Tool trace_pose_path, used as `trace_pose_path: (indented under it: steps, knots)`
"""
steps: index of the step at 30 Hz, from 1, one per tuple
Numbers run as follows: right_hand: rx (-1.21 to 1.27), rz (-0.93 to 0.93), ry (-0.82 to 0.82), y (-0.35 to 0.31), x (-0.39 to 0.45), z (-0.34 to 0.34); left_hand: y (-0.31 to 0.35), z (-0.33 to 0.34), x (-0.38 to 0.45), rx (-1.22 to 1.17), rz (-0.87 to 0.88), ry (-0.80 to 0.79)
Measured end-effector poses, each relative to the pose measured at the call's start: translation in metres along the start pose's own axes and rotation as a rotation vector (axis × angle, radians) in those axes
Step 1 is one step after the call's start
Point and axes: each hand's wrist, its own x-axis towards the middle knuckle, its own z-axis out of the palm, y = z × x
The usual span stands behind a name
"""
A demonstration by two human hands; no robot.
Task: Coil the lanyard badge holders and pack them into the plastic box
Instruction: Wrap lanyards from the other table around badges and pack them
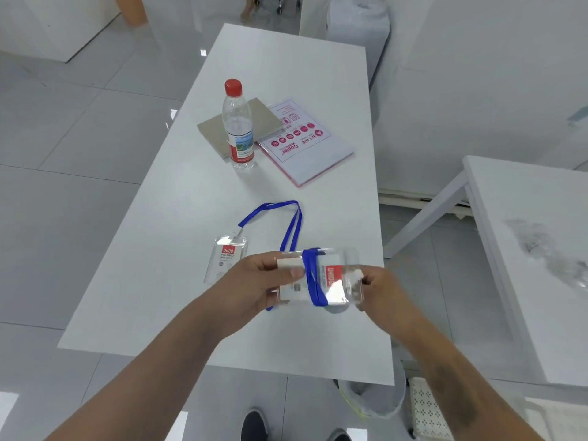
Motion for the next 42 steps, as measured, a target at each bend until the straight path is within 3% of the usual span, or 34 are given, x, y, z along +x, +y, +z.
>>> trace_pose_path:
  steps: [2, 5, 8, 12, 16, 22, 28, 34, 42]
  knots:
    - [-0.153, -0.009, -0.049, 0.010, -0.015, 0.019, -0.002, 0.001, 0.007, -0.041, 0.037, 0.210]
    - [-0.494, -0.111, -0.118, 0.015, -0.033, 0.030, -0.008, 0.005, 0.011, 0.312, 0.125, 0.397]
    - [-0.639, -0.208, 0.015, -0.003, -0.038, 0.016, -0.010, 0.008, 0.004, 0.542, 0.196, 0.298]
    - [-0.644, -0.230, 0.180, -0.012, -0.035, -0.009, -0.006, 0.021, -0.009, 0.618, 0.161, 0.145]
    - [-0.437, -0.289, 0.196, 0.003, -0.042, -0.026, -0.008, 0.034, -0.018, 0.552, 0.102, 0.073]
    - [0.178, -0.014, 0.093, 0.044, -0.065, -0.070, -0.028, 0.093, -0.019, 0.424, 0.077, 0.000]
    - [0.251, 0.006, 0.142, 0.103, -0.087, -0.148, -0.060, 0.199, -0.001, 0.382, 0.133, 0.137]
    - [0.195, -0.141, 0.181, 0.145, -0.112, -0.248, -0.081, 0.323, 0.006, 0.326, 0.168, 0.298]
    - [0.286, -0.149, 0.191, 0.177, -0.150, -0.323, -0.086, 0.407, 0.001, 0.314, 0.163, 0.306]
